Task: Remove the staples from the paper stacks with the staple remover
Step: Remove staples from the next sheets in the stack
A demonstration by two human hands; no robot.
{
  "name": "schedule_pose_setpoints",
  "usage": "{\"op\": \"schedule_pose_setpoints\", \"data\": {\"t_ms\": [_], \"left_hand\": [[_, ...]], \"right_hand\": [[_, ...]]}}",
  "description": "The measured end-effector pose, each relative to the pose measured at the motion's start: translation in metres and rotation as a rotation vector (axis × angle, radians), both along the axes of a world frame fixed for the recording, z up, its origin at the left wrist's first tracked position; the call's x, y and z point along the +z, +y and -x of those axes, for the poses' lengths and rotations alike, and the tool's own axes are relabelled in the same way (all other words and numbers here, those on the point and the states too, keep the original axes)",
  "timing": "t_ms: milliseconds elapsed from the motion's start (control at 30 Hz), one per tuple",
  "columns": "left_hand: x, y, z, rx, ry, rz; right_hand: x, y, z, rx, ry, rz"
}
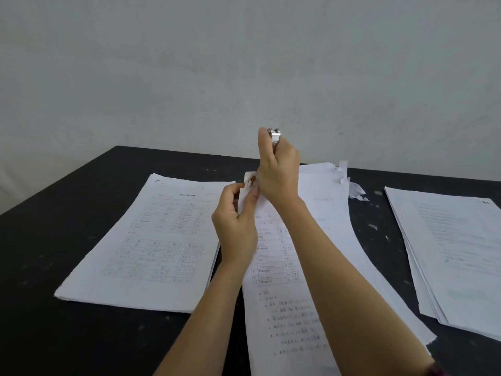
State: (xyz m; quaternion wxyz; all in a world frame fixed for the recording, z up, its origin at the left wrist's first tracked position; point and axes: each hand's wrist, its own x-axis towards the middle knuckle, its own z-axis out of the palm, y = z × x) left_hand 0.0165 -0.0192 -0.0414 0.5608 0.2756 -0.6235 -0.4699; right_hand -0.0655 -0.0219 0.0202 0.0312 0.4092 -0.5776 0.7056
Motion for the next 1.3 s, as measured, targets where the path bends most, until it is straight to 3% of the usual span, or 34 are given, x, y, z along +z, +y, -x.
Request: {"op": "schedule_pose_setpoints", "data": {"t_ms": [133,267,367,467,567,633,867,1133,1300], "left_hand": [[0.001,-0.004,-0.003,-0.045,0.033,-0.105],[0.002,-0.007,-0.004,-0.085,0.055,-0.232],[0.002,-0.009,-0.006,-0.122,0.089,-0.356],[0.004,-0.011,-0.008,-0.165,0.133,-0.439],[0.005,-0.012,-0.011,-0.203,0.168,-0.482],[0.006,-0.012,-0.012,-0.219,0.195,-0.497],[0.006,-0.014,-0.013,-0.230,0.180,-0.500],[0.004,-0.026,-0.020,-0.407,0.071,-0.514],[0.005,-0.029,-0.023,-0.436,0.134,-0.565]], "right_hand": [[0.003,0.003,0.005,-0.016,-0.098,-0.035],[0.010,0.015,0.012,-0.080,-0.365,0.172],[0.015,0.024,0.017,-0.205,-0.330,0.192],[0.012,0.037,0.023,-0.238,-0.177,-0.080],[0.005,0.050,0.023,0.043,-0.077,-0.471],[0.000,0.055,0.019,0.130,-0.029,-0.597],[-0.007,0.054,0.019,0.073,-0.049,-0.478],[-0.019,0.066,0.017,0.072,-0.130,-0.272],[-0.028,0.079,0.015,-0.056,0.062,-0.261]]}}
